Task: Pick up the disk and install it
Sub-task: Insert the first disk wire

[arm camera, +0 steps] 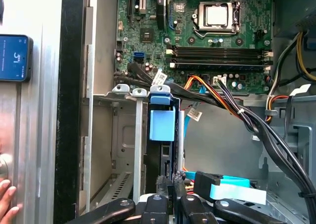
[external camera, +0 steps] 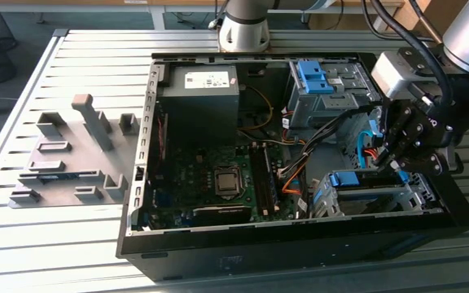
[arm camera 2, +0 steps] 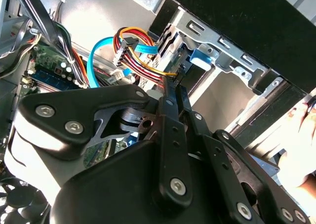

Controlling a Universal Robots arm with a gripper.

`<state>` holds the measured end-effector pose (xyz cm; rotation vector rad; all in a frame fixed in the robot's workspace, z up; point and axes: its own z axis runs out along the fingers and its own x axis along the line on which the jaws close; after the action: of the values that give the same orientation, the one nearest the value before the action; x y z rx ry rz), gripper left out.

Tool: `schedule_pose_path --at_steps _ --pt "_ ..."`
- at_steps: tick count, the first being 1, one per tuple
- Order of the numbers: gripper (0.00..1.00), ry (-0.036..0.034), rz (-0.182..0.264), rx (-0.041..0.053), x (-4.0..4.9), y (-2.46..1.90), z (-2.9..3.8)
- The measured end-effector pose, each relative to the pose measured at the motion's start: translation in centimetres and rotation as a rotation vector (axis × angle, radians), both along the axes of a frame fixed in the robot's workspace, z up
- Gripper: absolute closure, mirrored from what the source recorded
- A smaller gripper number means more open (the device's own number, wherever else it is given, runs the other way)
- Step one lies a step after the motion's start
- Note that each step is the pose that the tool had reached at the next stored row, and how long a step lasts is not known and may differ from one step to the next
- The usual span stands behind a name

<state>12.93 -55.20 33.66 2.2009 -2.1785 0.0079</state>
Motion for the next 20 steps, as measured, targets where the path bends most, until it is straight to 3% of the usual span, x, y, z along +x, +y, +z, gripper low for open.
schedule_pose_path --at_steps 20 --pt "0.84 0.0000 0.000 0.0004 0.00 -0.04 -0.39"
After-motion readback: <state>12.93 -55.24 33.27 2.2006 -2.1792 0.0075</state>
